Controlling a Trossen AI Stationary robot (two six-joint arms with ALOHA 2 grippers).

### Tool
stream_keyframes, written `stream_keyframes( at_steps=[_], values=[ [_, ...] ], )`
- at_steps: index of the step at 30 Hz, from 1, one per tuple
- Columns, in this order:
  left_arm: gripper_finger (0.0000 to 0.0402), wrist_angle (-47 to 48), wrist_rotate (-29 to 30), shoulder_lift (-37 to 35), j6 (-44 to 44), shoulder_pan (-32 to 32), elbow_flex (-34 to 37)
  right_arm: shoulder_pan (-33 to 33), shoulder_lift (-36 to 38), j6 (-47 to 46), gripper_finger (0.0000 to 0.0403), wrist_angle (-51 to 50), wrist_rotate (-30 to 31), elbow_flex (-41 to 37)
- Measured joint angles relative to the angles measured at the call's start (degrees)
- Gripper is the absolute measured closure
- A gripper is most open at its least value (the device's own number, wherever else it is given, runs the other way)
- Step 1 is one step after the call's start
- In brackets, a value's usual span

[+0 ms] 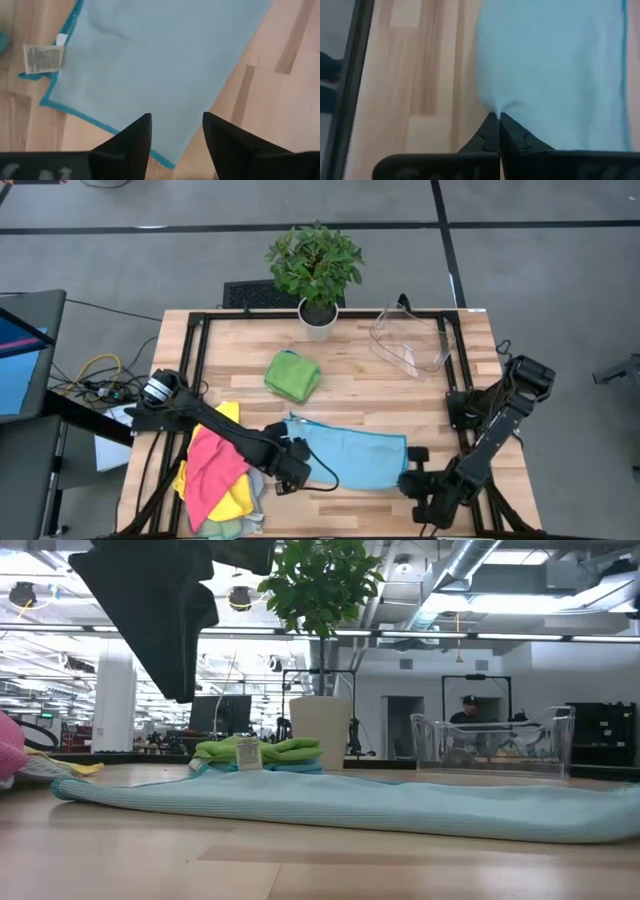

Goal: Fold microfiber towels
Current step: Fold the light blue microfiber towel

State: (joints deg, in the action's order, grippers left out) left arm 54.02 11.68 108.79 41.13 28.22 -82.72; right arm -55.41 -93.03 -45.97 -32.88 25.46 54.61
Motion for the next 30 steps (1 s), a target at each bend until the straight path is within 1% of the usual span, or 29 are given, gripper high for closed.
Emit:
stream_keyframes(
  at_steps=[6, 10, 13, 15, 19, 23, 30],
  values=[
    [0.0233, 0.6, 2.3, 0.0, -0.1, 0.4, 0.0, 8.0, 0.0, 15.2, 0.0385, 3.5, 0.0, 2.5],
    [0.0233, 0.7, 2.6, 0.0, -0.2, 0.4, 0.0, 13.0, -0.4, 22.9, 0.0386, 11.3, -0.3, 2.6],
    [0.0233, 0.7, 2.5, 0.0, -0.2, 0.5, 0.0, 16.2, -1.7, 27.3, 0.0385, 17.6, -3.5, 2.6],
    [0.0233, 0.9, 2.5, 0.0, 0.1, 0.7, 0.0, 18.1, -3.9, 28.2, 0.0382, 20.9, -6.3, 3.5],
    [0.0233, 1.1, 2.6, 0.0, 0.1, 1.4, 0.0, 19.3, -9.6, 29.0, 0.0381, 20.3, -9.1, 6.9],
    [0.0233, 1.4, 2.6, 0.0, 0.8, 2.3, 0.0, 19.2, -14.6, 30.6, 0.0381, 19.5, -9.1, 10.9],
    [0.0233, 2.2, 2.6, 0.0, 2.1, 3.4, 0.0, 20.7, -19.0, 31.4, 0.037, 19.2, -8.8, 15.8]
  ],
)
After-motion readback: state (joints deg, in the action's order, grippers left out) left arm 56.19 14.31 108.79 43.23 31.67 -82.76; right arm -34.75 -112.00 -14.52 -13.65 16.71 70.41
